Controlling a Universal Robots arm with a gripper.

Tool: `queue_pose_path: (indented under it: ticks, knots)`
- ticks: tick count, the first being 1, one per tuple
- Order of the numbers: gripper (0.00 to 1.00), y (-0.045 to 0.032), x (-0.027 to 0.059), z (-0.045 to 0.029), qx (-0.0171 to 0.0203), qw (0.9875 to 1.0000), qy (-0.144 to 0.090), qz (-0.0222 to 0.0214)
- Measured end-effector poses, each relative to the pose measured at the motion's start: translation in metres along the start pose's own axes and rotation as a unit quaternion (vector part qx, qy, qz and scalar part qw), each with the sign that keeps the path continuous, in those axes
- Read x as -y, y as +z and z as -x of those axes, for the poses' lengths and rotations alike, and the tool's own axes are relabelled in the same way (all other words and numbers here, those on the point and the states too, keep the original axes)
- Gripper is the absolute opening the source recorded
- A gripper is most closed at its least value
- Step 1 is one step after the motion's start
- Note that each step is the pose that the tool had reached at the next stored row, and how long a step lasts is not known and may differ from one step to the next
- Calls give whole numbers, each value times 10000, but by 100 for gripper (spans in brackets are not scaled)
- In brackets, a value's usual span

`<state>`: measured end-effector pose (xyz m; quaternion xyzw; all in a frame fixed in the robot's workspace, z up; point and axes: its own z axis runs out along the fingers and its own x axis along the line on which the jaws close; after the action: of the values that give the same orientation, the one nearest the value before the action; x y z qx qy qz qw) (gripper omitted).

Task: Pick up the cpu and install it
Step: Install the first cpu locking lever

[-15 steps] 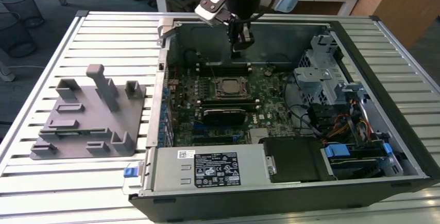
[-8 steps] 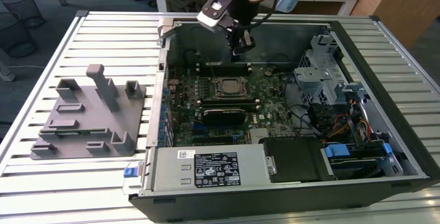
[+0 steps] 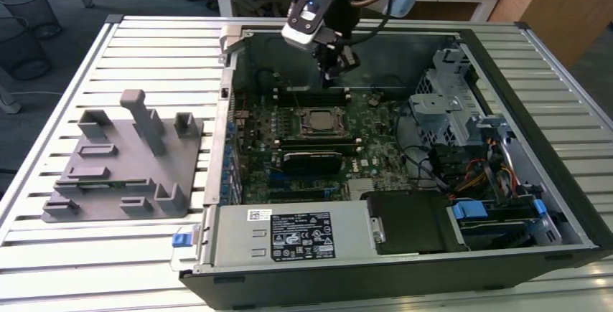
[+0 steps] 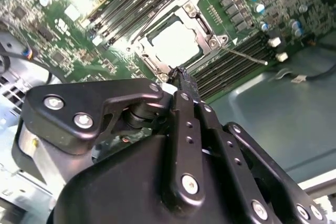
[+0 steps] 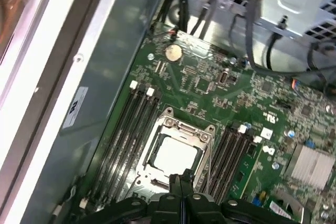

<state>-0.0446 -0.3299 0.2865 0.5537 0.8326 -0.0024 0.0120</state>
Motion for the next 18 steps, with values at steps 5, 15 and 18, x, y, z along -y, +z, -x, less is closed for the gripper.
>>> queue_pose_path:
  ticks: [5, 15, 18]
  knots:
    - [11, 8, 0, -1, -6, 9990, -445, 12]
    - [11, 33, 1, -1, -10, 9908, -1351, 30]
    - [11, 40, 2, -2, -9, 9869, -1612, 34]
